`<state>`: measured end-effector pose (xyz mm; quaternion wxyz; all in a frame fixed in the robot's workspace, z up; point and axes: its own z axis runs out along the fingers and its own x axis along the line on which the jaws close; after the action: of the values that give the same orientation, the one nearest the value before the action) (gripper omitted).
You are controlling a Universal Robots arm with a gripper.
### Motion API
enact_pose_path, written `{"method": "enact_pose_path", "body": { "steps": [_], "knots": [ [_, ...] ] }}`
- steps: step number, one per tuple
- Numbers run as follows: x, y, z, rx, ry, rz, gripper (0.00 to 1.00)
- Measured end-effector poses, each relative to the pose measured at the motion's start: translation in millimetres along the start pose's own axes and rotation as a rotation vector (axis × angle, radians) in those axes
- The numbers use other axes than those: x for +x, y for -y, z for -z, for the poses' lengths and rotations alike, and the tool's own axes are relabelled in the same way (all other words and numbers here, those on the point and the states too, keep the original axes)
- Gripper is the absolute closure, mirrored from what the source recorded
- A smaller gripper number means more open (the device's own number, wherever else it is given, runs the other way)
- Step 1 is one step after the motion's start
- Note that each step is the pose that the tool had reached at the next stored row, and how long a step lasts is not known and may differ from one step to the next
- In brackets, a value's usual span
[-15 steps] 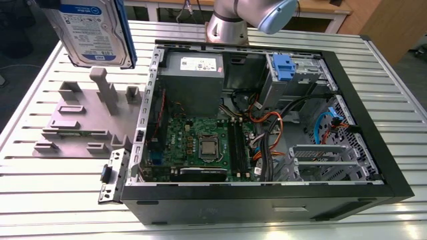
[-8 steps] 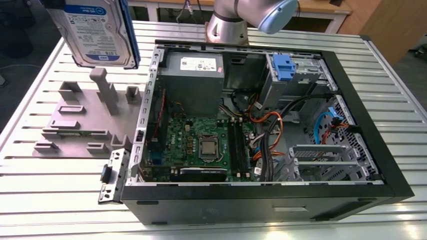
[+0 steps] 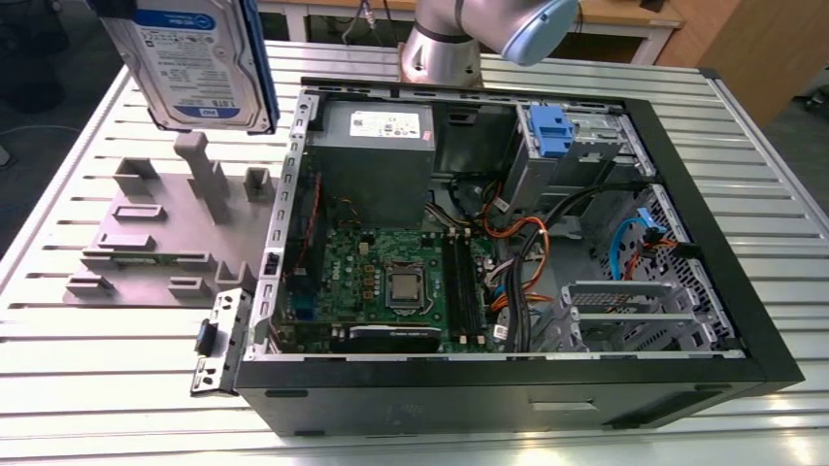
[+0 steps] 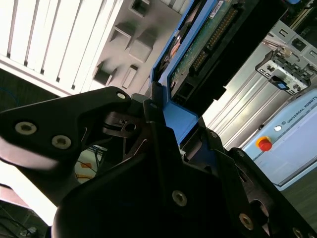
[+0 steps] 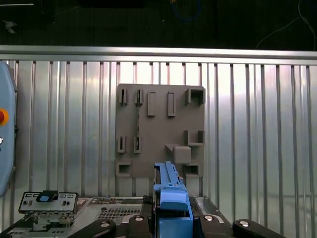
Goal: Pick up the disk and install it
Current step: 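Pick up the disk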
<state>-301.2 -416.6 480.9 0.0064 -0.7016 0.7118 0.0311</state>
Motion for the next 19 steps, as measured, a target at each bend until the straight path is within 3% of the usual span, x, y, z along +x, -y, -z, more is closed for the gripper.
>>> {"method": "enact_pose_path", "body": {
  "steps": [6, 19],
  "knots": [
    [1.3, 1.6, 0.0, 0.0, -0.0001, 0.0, 0.64],
    [14.2, 2.2, 0.5, 0.0, -0.0035, 0.0, 0.64]
  ]
}}
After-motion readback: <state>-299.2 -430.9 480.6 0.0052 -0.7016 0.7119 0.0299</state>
